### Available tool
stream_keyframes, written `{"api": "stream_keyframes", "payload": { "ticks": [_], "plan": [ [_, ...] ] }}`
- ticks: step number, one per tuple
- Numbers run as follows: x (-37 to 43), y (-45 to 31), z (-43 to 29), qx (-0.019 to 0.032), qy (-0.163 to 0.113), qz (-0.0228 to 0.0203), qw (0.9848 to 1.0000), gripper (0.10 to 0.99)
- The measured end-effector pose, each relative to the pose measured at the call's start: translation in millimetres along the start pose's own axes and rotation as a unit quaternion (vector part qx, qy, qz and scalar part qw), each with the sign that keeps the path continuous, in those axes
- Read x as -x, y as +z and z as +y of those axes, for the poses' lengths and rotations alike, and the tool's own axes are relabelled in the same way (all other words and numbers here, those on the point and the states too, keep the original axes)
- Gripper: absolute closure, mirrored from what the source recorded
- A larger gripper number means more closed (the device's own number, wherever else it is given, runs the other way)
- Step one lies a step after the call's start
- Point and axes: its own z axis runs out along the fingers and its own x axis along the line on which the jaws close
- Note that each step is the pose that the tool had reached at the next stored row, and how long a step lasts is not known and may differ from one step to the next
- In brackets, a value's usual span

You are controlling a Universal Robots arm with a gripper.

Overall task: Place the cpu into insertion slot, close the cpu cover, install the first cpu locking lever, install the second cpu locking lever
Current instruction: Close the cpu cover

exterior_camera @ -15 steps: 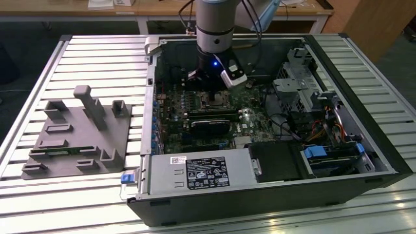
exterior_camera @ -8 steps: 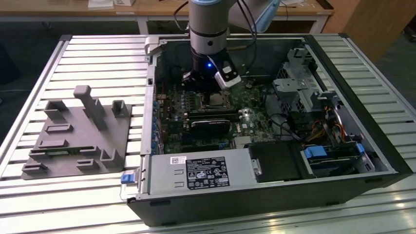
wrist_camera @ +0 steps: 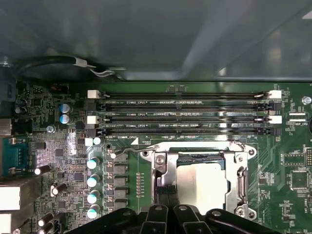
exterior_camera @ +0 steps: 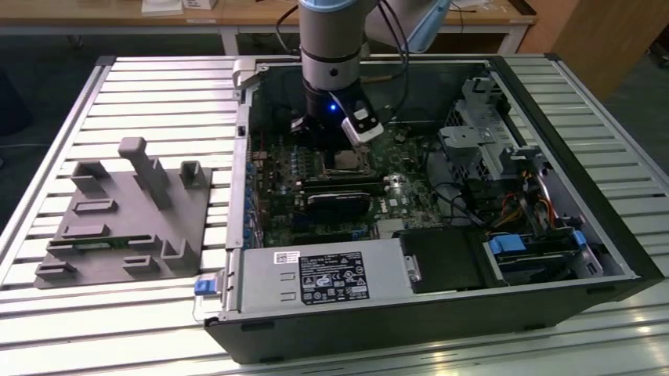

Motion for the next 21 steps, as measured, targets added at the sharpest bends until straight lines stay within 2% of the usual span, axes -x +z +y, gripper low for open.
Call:
{"api": "stream_keyframes", "payload": {
  "ticks": [6, 16, 21],
  "plan": [
    [0.0, 1.3, -0.1, -0.0001, 0.000, 0.0001, 1.0000, 0.980],
    [4.9, 1.8, 0.0, 0.0001, 0.000, -0.0001, 1.0000, 0.980],
    [5.1, 0.0, 0.1, 0.0000, 0.000, 0.0000, 1.0000, 0.980]
  ]
}}
